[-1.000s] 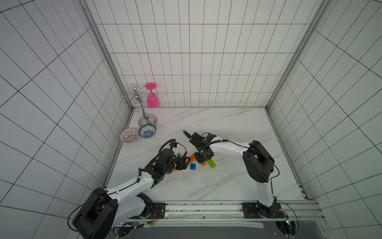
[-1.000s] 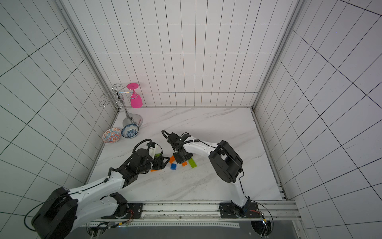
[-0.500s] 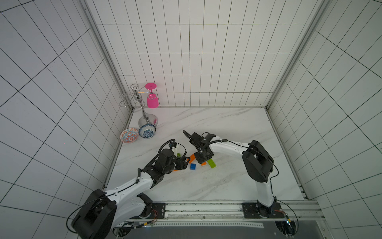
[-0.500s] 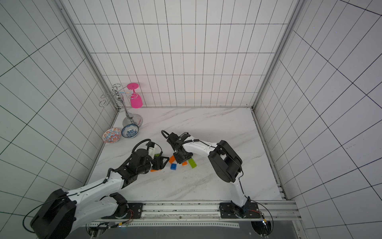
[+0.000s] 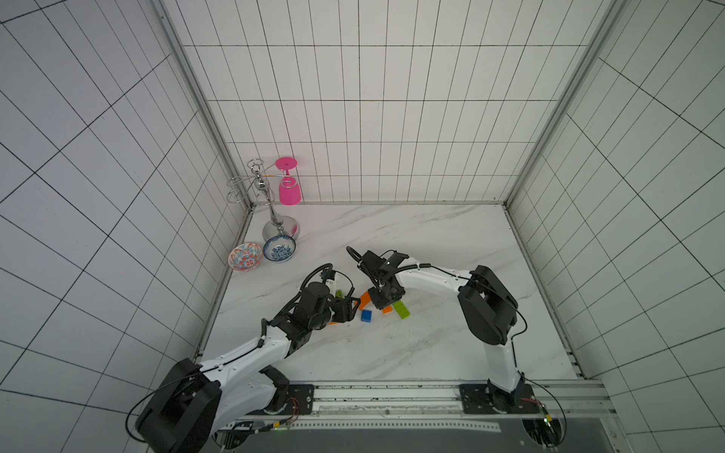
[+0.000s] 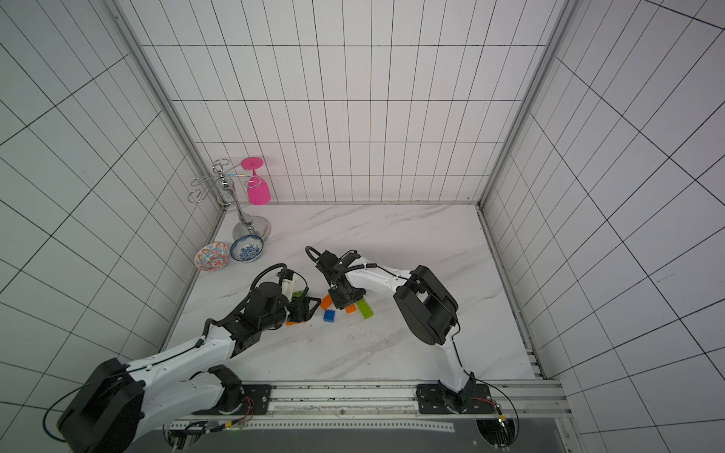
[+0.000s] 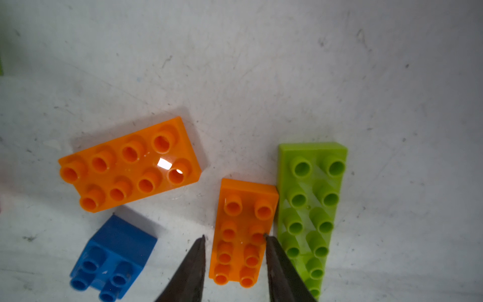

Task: Assemble a small pinwheel with lego
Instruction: Pick up the lego brick from the center of the board.

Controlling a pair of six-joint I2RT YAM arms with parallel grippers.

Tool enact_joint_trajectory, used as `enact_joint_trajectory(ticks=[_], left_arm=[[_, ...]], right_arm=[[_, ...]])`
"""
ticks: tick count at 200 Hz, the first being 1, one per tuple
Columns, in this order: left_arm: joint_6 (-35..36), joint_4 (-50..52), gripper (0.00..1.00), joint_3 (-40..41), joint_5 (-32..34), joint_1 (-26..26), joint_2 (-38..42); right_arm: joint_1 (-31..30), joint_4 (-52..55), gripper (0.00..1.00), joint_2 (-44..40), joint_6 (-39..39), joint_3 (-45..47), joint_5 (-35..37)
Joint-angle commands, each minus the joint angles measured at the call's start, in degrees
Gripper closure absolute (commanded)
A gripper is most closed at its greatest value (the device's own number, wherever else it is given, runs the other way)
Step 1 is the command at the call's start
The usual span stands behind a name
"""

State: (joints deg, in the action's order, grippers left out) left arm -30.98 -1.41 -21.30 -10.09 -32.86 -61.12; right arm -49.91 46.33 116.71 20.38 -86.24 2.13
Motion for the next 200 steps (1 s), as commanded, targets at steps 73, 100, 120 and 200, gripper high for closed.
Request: enact_joint_trajectory(ticks=[73, 100, 120, 200], left_arm=[[0.47, 0.09, 0.28, 0.11, 0.86, 0.0, 0.47], [0.42, 0.05, 0.28, 0.19, 0.94, 0.08, 0.48], [0.41, 0.22, 0.28, 0.37, 1.02, 0.01, 0.65], [-0.48, 2.92, 0.28, 2.37, 1.65, 4.63, 6.65]], right_arm=[[-0.19, 1.93, 0.66, 2.57, 0.36, -4.11, 0.38], [-0.28, 2.1, 0.67, 2.65, 0.18, -4.02, 0.33], [-0.34, 2.25, 0.67, 2.52, 0.14, -3.87, 0.09], [-0.81, 1.51, 0.67, -1.05, -1.21, -3.24, -4.09]])
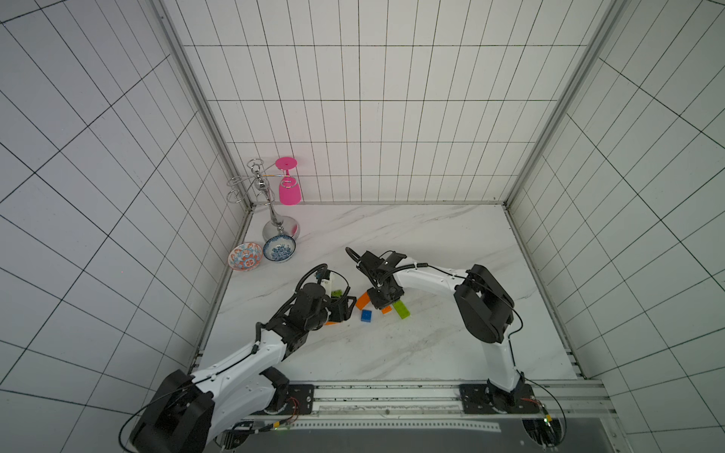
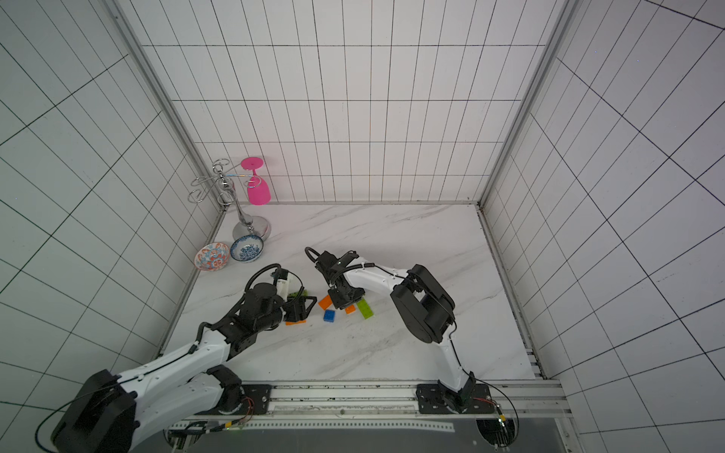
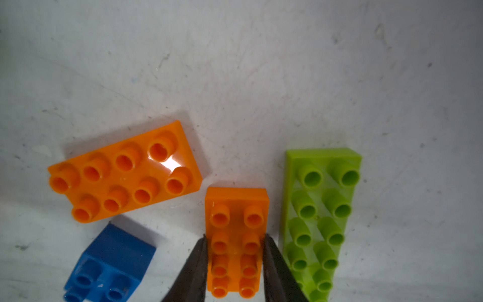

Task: Assemble a small pinwheel with lego
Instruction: Pick up the lego brick from the center of the board.

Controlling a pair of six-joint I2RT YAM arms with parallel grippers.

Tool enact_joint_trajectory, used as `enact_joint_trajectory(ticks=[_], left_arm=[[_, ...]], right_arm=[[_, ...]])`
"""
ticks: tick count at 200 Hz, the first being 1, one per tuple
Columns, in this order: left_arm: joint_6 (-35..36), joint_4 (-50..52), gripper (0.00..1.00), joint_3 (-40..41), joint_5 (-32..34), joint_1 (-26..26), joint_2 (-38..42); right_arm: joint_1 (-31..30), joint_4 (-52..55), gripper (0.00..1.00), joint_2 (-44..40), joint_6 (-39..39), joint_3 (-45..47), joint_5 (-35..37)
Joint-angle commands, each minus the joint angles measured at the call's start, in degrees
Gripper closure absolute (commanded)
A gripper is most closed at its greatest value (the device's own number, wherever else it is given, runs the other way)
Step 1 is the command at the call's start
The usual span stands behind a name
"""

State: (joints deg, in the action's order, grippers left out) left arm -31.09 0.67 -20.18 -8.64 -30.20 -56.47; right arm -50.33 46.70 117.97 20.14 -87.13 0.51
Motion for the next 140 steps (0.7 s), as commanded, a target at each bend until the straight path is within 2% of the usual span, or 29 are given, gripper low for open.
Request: enact_joint_trajectory(ticks=[1, 65, 114, 140], left_arm=[[-0.33, 0.88, 0.28, 1.23, 0.25, 2.02, 2.03], [1.12, -2.24, 0.28, 0.16, -4.05, 0.9, -1.2], [-0.26, -8.78, 0.28, -2.63, -3.23, -6.84, -8.62], [-1.31, -11.91, 0.28, -3.74, -2.86, -9.09, -12.31]], right_arm=[[-0.39, 1.17, 0.67, -2.36, -0.97, -2.34, -2.5], [1.3, 2.71, 0.67, -7.07, -2.58, 0.5, -1.13], [5.38, 4.69, 0.68, -11.7, -7.73, 5.67, 0.9], [6.57, 5.35, 0.68, -11.38, -9.97, 5.36, 1.17]])
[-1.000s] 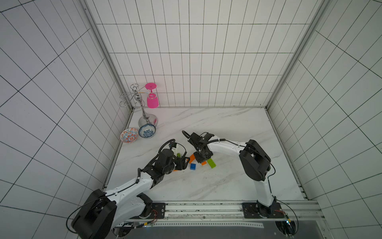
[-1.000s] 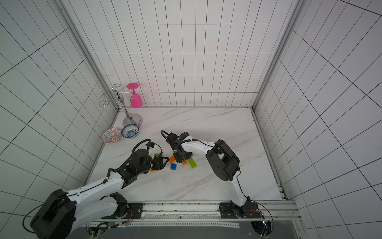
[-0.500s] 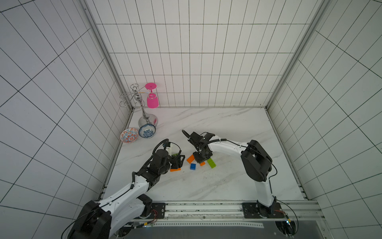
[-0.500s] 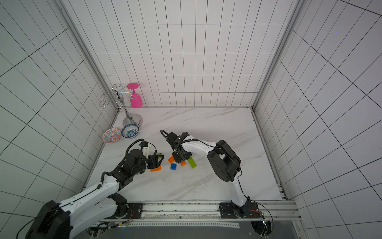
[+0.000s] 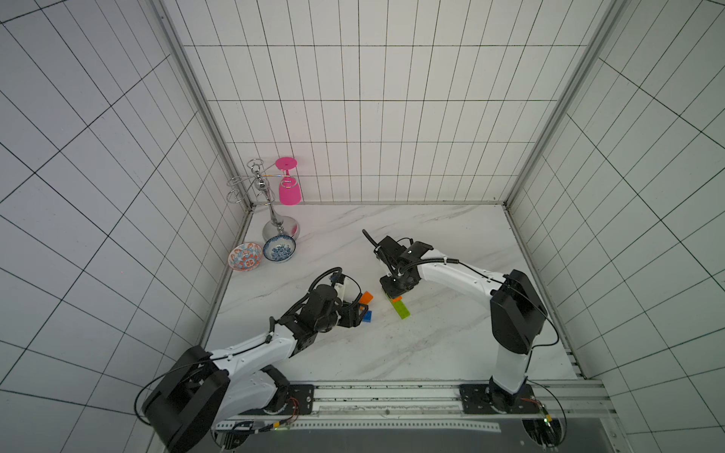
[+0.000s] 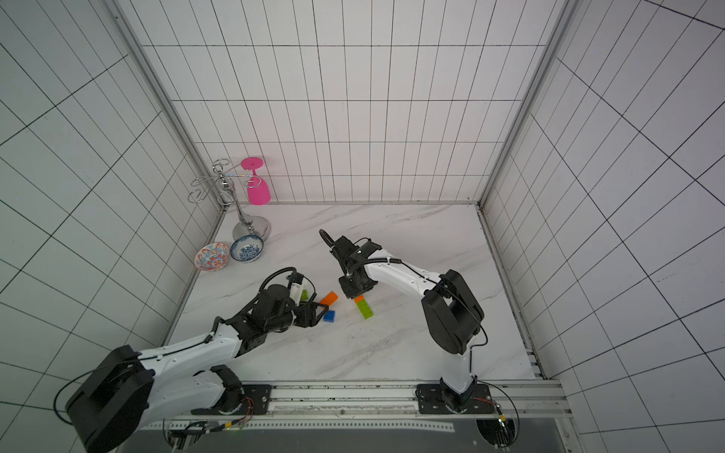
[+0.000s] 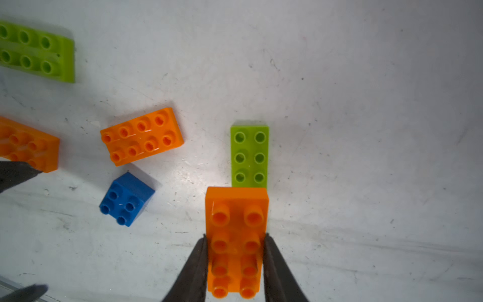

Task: Assemble a small pinwheel with lego
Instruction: Pick up the lego brick from the center of the board, then assemble the lego brick with the lego brick.

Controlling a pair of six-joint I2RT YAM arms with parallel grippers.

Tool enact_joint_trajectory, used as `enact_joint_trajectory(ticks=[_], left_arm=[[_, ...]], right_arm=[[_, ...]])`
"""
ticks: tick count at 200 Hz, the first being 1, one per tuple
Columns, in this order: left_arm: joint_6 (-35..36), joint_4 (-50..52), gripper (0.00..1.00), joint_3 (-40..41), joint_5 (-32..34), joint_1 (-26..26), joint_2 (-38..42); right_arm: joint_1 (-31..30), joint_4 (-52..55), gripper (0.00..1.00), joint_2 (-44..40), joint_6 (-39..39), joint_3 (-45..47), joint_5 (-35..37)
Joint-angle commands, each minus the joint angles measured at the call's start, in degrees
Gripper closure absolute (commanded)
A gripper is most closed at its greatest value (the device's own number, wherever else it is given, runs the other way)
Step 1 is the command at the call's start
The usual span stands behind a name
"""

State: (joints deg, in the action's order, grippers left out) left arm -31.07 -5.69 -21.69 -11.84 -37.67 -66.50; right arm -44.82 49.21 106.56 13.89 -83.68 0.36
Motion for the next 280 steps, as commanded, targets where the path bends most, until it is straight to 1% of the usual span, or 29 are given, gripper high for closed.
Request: enact_joint_trajectory(ticks=[1, 28, 73, 96, 280], left_arm=[[-1.35, -5.6, 0.28, -2.26, 0.33, -1.61, -2.39], [-1.54, -5.91, 0.28, -2.76, 0.48, -1.8, -3.24], [-1.18, -4.87, 0.28, -2.75, 0.94, -1.81, -3.22], [-1.08, -4.77, 0.28, -2.85, 0.94, -1.8, -3.46], [-0.71, -3.97, 0.28, -2.75, 1.49, -1.8, -3.42]], right_arm=[[1.06, 2.83, 0.68, 0.13, -3.72, 1.92, 1.32], [1.31, 2.93, 0.69, 1.9, -4.31, 1.41, 0.26], [1.31, 2.15, 0.69, 3.79, -4.09, 2.03, 1.48], [1.52, 1.81, 0.7, 4.25, -3.49, 2.22, 2.49], [2.95, -0.78, 0.71, 7.78, -3.86, 4.22, 1.4]])
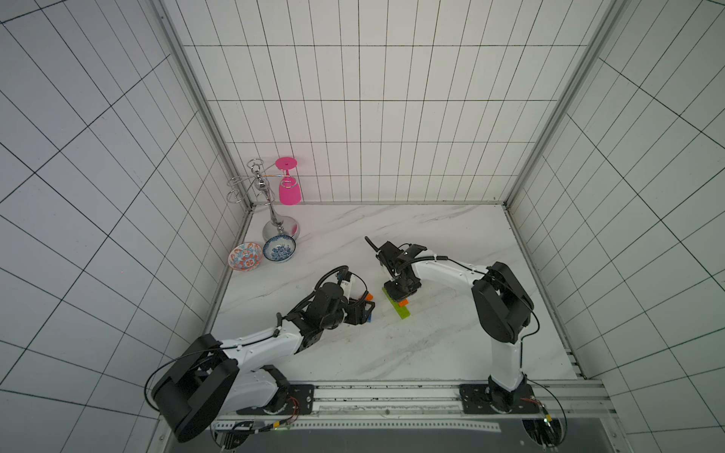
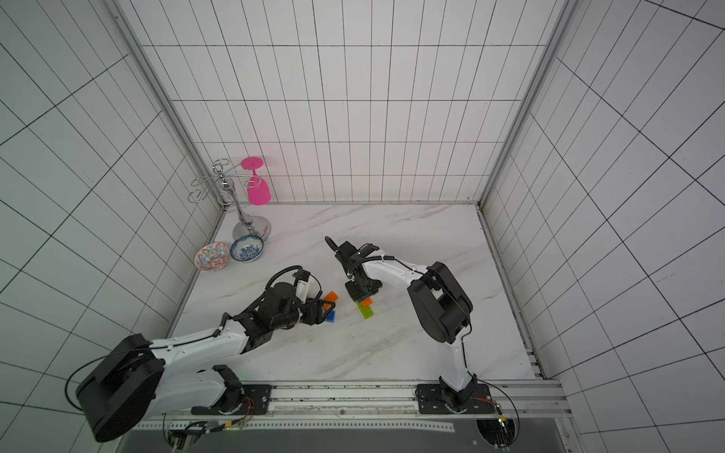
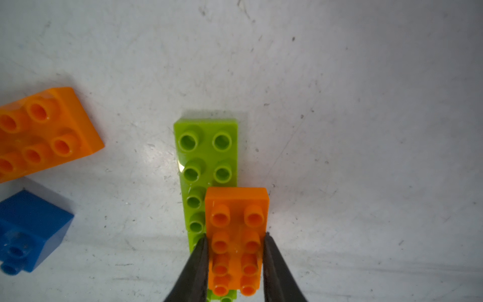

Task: Assemble a small pinwheel with lego
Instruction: Assemble the lego brick with the lego brick.

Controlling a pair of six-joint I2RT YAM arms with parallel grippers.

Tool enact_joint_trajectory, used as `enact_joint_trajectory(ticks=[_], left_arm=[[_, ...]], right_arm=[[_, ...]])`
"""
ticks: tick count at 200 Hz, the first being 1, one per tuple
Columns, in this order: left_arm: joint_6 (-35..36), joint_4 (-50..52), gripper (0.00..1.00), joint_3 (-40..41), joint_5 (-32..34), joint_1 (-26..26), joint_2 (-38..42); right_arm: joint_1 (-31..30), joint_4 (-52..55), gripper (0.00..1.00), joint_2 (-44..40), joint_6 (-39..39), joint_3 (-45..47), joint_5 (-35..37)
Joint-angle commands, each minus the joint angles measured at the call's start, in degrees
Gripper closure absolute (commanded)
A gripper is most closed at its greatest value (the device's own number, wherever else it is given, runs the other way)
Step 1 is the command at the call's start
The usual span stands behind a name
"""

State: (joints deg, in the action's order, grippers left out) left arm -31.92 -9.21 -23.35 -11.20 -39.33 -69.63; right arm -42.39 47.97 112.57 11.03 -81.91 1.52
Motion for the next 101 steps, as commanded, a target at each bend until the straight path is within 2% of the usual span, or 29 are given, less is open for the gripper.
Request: enact_joint_trajectory(ticks=[1, 101], left_arm=[[0.12, -0.46, 0.28, -1.13, 0.84, -0.13, -0.31], [0.37, -0.19, 0.28, -1.54, 0.87, -0.21, -0.53]], right_arm=[[0.54, 0.42, 0.71, 1.82, -1.0, 2.45, 0.24], [0.37, -0.24, 0.74, 1.07, -3.88, 6.23, -1.49]])
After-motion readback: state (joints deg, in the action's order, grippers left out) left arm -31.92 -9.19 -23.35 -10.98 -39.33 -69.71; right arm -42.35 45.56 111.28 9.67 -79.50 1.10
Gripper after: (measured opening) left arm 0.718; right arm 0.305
